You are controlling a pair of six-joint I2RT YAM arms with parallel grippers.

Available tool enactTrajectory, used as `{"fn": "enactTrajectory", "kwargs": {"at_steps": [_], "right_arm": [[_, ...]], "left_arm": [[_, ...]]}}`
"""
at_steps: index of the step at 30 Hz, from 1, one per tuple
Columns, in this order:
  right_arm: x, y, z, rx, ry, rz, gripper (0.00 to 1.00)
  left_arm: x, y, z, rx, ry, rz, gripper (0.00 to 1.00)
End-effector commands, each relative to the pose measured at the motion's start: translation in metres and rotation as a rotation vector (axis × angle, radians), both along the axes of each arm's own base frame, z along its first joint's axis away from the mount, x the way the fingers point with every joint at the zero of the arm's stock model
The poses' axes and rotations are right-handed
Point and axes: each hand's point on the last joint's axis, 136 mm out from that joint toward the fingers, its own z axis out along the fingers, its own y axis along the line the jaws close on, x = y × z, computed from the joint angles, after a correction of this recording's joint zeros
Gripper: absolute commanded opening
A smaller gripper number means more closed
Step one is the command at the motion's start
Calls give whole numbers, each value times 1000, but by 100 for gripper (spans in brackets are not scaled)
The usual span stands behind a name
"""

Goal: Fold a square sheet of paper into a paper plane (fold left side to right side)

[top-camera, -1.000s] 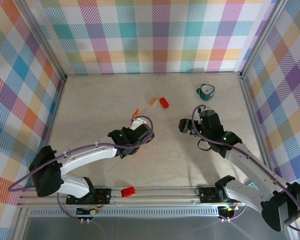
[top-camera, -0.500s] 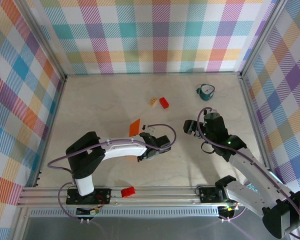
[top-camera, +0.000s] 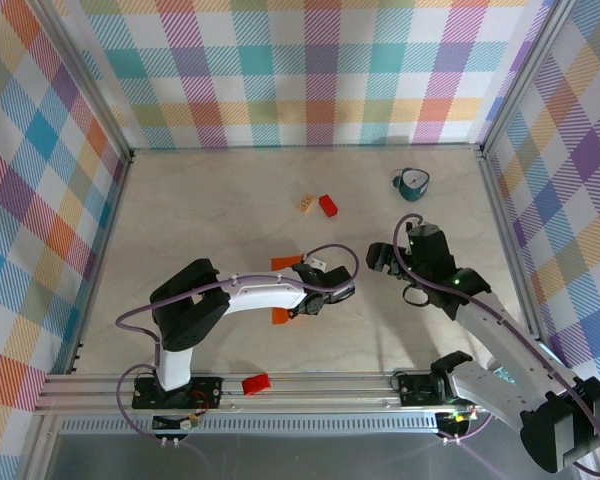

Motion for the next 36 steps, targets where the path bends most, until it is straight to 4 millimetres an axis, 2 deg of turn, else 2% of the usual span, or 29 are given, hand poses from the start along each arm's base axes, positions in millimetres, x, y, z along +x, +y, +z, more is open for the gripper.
{"fn": "enactTrajectory", "kwargs": {"at_steps": [1,6,10,14,18,20,22,26,28,32,36], "right_arm": [[0,8,-5,30,25,31,99],[2,11,-10,51,57,46,99],[2,13,-10,71,65,55,99],[3,17,-7,98,67,77,99],[1,29,-11,133,103,126,99],[1,36,-12,160,124,148,100],[1,44,-14,198,141,173,96],[-2,66,-22,313,202,233,84],[-3,78,-28,372,242,266,78],[-8,96,-45,421,309,308,73],[-11,109,-56,424,346,336,73]], "left_arm": [[-4,-26,-3,-124,54,0,9],[-5,-41,-5,-239,109,1,22],[-3,-51,1,-354,141,3,33],[1,-59,16,-478,149,-11,42],[9,-67,47,-674,131,-41,50],[15,-61,63,-742,103,-43,51],[22,-49,77,-799,66,-39,53],[36,-13,101,-906,-37,-7,56],[41,8,106,-940,-79,20,60],[44,48,100,-989,-91,99,65],[36,62,78,-1050,16,132,66]]}}
